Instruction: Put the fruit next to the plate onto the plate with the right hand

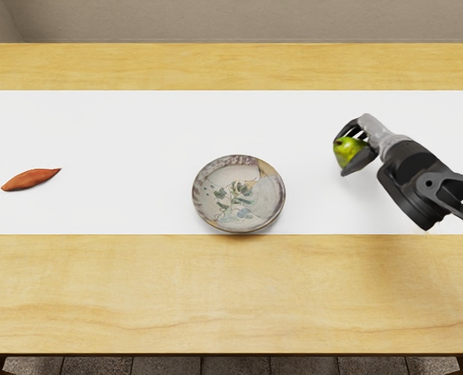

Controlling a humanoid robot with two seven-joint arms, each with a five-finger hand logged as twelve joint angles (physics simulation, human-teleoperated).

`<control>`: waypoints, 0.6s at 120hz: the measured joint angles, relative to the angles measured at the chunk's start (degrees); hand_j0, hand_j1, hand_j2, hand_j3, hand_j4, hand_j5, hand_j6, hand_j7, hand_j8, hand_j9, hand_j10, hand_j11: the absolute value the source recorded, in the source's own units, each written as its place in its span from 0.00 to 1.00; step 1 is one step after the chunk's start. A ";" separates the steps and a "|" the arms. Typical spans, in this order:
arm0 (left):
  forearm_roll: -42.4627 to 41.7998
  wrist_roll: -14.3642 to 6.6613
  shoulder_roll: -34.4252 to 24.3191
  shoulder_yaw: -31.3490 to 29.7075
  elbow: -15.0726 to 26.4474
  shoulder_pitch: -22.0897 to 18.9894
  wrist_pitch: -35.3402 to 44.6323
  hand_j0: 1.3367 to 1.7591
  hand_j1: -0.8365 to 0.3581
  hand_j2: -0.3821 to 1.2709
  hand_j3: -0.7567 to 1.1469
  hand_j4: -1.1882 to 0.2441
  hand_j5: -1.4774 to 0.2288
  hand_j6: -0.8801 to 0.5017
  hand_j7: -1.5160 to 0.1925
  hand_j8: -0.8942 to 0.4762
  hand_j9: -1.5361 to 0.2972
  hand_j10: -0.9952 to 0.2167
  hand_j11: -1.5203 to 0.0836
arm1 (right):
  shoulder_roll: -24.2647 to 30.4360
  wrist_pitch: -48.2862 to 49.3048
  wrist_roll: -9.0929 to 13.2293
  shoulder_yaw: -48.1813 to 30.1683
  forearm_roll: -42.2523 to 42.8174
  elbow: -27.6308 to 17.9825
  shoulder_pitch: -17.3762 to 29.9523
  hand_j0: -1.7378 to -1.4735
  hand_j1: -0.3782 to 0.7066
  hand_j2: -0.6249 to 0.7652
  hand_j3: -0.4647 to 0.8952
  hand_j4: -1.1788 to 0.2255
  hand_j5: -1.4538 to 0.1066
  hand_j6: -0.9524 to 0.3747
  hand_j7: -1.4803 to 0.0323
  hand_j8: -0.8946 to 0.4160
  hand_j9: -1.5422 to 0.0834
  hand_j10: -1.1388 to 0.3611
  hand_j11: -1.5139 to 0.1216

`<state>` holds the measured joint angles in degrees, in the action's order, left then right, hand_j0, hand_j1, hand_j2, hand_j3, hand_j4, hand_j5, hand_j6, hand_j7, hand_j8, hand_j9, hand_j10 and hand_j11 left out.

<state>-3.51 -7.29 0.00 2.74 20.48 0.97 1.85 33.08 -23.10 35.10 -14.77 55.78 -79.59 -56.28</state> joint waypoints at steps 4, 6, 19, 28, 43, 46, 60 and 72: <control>0.00 0.00 0.00 0.00 0.00 0.00 0.00 0.76 0.99 0.23 0.40 0.83 0.87 0.64 0.89 0.65 0.84 0.82 0.95 | -0.11 0.59 -0.01 -0.02 -1.15 0.04 -0.95 0.32 0.50 0.55 0.34 0.34 0.34 0.38 0.37 0.41 0.37 0.46 0.34; 0.00 0.00 0.00 0.00 0.00 0.00 0.00 0.76 0.99 0.23 0.40 0.83 0.87 0.64 0.89 0.65 0.84 0.82 0.95 | -0.20 0.94 -0.01 -0.03 -1.72 0.06 -1.41 0.32 0.50 0.54 0.34 0.34 0.34 0.38 0.37 0.41 0.37 0.46 0.34; 0.00 0.00 0.00 0.00 0.00 0.00 0.00 0.76 0.99 0.23 0.40 0.83 0.87 0.64 0.89 0.65 0.84 0.82 0.95 | -1.03 4.69 -0.07 -1.56 -5.29 0.11 -4.03 0.32 0.49 0.54 0.34 0.35 0.34 0.38 0.38 0.41 0.37 0.46 0.33; 0.00 0.00 0.00 -0.01 0.00 0.00 0.00 0.76 0.99 0.23 0.40 0.83 0.87 0.64 0.89 0.65 0.84 0.82 0.95 | -1.87 8.55 -0.08 -3.99 -7.09 0.13 -4.83 0.32 0.49 0.54 0.34 0.35 0.34 0.38 0.38 0.41 0.37 0.46 0.33; 0.00 0.00 0.00 -0.01 0.00 0.00 0.00 0.76 0.99 0.23 0.40 0.83 0.87 0.64 0.89 0.65 0.84 0.82 0.95 | -4.29 15.42 -0.09 -7.56 -9.26 0.14 -5.38 0.32 0.48 0.56 0.34 0.35 0.34 0.36 0.38 0.40 0.37 0.44 0.33; 0.00 0.00 0.00 -0.01 0.00 0.00 0.00 0.76 0.99 0.23 0.40 0.83 0.87 0.64 0.89 0.65 0.84 0.82 0.95 | -4.92 16.49 -0.08 -7.96 -9.64 0.14 -5.46 0.32 0.48 0.57 0.34 0.35 0.34 0.36 0.38 0.39 0.37 0.44 0.34; 0.00 0.00 0.00 -0.01 0.00 0.00 0.00 0.76 0.99 0.23 0.40 0.83 0.87 0.64 0.89 0.65 0.84 0.82 0.95 | -7.90 20.52 -0.06 -8.91 -10.69 0.14 -5.79 0.32 0.47 0.55 0.34 0.35 0.34 0.36 0.38 0.39 0.38 0.44 0.34; -0.01 0.00 0.00 -0.01 0.00 0.00 0.00 0.76 0.99 0.23 0.40 0.83 0.87 0.64 0.89 0.65 0.84 0.82 0.95 | -9.79 22.21 -0.06 -9.09 -11.06 0.14 -5.56 0.32 0.47 0.54 0.34 0.36 0.33 0.36 0.38 0.39 0.38 0.44 0.34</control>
<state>-3.51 -7.29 0.00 2.73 20.48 0.97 1.84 23.30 -0.89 35.04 -23.85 44.73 -79.46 -61.84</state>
